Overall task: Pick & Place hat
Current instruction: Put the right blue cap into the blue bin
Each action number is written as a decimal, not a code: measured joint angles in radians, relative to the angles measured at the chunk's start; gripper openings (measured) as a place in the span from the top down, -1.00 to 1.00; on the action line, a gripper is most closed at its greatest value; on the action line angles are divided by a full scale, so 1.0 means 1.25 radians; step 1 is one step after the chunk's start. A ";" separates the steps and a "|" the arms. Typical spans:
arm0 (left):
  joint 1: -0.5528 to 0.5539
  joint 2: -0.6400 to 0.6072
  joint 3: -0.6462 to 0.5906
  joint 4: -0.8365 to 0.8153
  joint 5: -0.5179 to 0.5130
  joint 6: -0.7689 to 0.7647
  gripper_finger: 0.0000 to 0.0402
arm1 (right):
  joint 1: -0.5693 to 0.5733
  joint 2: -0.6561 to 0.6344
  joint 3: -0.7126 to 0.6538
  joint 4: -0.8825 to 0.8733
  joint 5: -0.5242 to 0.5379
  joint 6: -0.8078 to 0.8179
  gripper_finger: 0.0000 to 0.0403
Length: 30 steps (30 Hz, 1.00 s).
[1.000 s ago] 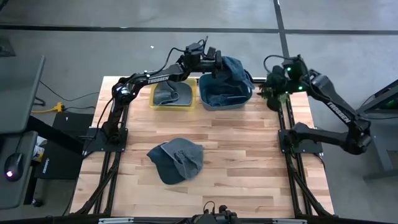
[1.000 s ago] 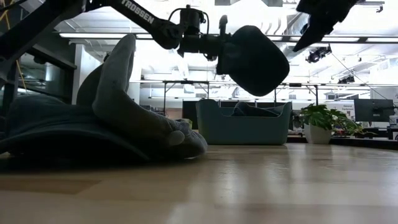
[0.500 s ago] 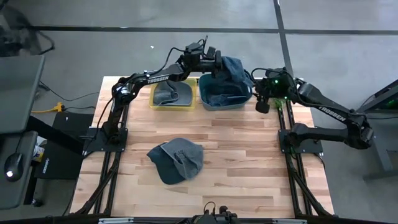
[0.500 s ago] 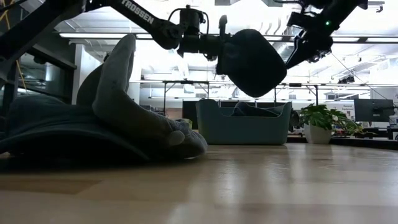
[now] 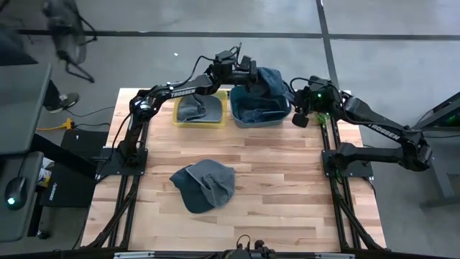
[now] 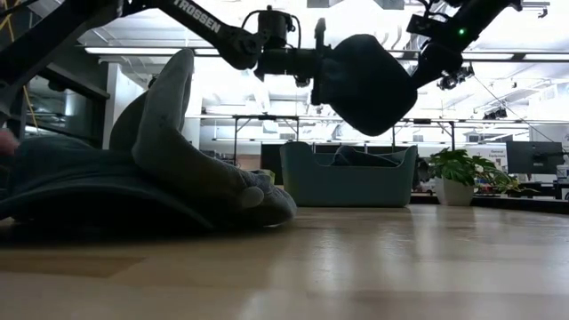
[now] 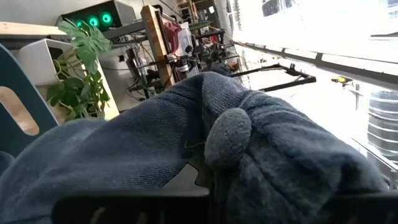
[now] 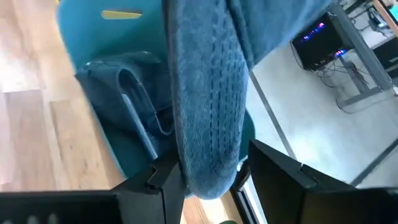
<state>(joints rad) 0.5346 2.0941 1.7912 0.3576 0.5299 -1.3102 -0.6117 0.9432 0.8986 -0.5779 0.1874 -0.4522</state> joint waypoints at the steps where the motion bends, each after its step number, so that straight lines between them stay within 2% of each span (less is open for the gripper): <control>1: -0.001 0.000 0.000 0.000 0.003 0.000 1.00 | -0.002 0.000 0.000 0.001 0.004 0.000 0.21; 5: -0.005 0.000 0.000 0.005 0.003 0.001 1.00 | -0.014 0.000 0.000 0.007 0.016 0.004 0.39; 10: -0.005 0.000 0.001 0.011 0.024 0.003 1.00 | -0.015 0.000 0.000 0.007 -0.008 0.006 0.91; 15: -0.006 0.000 0.001 0.016 0.063 0.038 0.99 | -0.014 0.000 0.000 0.012 -0.028 0.033 0.96; 18: -0.005 0.000 0.001 0.016 0.094 0.100 0.92 | -0.014 0.000 0.000 0.004 -0.032 0.043 0.97; 23: 0.003 -0.001 0.001 0.038 0.155 0.223 0.66 | -0.014 -0.001 0.001 -0.031 -0.026 0.056 0.97; 27: 0.038 -0.022 0.001 0.041 0.243 0.276 0.41 | -0.014 -0.001 0.005 -0.070 -0.035 0.058 0.97; 30: 0.072 -0.037 0.001 0.041 0.343 0.271 0.25 | -0.014 -0.001 0.006 -0.090 -0.041 0.062 0.97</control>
<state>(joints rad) 0.6252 2.0482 1.7924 0.4090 0.9583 -0.9708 -0.6296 0.9424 0.9062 -0.6900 0.1366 -0.3742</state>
